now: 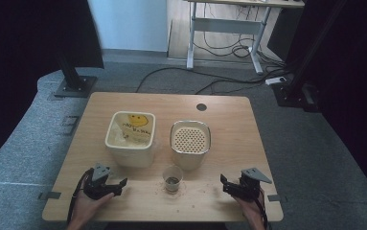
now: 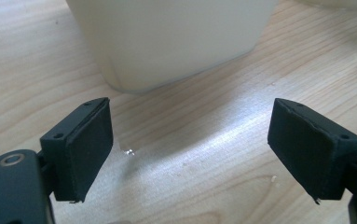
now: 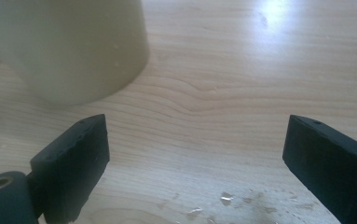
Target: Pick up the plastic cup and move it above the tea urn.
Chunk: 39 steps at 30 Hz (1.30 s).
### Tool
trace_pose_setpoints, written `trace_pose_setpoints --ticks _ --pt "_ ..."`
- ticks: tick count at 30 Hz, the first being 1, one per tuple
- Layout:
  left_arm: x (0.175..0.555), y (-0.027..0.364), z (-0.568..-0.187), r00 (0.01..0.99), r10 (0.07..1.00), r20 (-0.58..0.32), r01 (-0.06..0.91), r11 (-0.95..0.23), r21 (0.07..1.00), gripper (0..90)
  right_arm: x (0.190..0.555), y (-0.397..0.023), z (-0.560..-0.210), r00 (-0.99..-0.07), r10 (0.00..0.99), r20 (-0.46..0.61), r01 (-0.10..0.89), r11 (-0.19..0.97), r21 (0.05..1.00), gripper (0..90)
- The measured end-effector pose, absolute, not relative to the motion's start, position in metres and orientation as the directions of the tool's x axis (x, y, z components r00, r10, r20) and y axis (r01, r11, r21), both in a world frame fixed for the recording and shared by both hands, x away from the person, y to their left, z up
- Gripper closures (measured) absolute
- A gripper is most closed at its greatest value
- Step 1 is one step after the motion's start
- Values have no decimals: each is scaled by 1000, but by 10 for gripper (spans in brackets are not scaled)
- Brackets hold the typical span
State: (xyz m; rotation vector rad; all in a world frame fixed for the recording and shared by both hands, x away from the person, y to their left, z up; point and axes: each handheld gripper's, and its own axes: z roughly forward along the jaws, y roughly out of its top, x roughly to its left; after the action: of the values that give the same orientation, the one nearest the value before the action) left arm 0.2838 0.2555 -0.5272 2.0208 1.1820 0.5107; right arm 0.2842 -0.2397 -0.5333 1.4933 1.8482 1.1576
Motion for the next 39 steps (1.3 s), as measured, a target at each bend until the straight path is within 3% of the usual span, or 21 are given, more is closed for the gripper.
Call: trace_pose_setpoints --ticks 10,21,39 --pt "282 256 -525 495 867 -55 597 -293 747 140 274 -222 -528 -378 911 167 491 45 870 102" --pt "283 253 -530 477 876 -77 626 -277 729 143 272 -171 -534 -548 816 182 486 134 864 132" --pt "283 260 -527 468 878 -97 621 -249 743 149 268 -129 -532 -662 730 167 438 196 878 139"
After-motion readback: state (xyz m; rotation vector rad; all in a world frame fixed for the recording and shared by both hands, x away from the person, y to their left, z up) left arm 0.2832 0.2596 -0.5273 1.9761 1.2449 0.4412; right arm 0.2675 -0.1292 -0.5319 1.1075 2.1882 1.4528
